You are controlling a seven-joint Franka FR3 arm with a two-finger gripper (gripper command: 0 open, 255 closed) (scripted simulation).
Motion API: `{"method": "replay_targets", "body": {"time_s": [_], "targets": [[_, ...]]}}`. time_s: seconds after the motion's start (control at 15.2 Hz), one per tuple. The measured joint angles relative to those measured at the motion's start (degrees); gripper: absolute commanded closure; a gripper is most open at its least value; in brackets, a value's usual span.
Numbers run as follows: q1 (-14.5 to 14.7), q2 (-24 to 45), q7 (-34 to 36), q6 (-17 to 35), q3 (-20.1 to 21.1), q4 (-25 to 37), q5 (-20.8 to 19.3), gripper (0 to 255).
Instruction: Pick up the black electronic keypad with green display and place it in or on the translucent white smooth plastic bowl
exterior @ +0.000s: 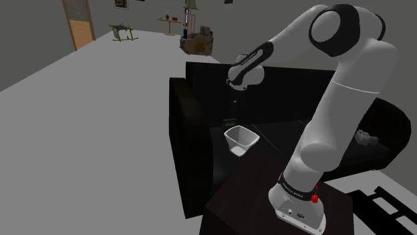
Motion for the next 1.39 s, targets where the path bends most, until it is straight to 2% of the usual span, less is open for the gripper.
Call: {"method": "replay_targets", "body": {"time_s": [0.26, 0.59, 0.73, 0.86, 1.39], "targets": [[-1.8, 10.6, -10.2, 2.8, 0.6, 6.2, 7.7, 0], [-6.5, 22.7, -20.3, 4.7, 4.2, 15.1, 14.8, 0], [-9.0, 27.4, -23.8, 4.5, 5.8, 19.7, 16.7, 0], [-10.0, 29.9, -25.1, 4.8, 6.7, 21.8, 17.5, 0], [-11.9, 35.0, -27.2, 8.4, 9.0, 23.2, 20.2, 0]]}}
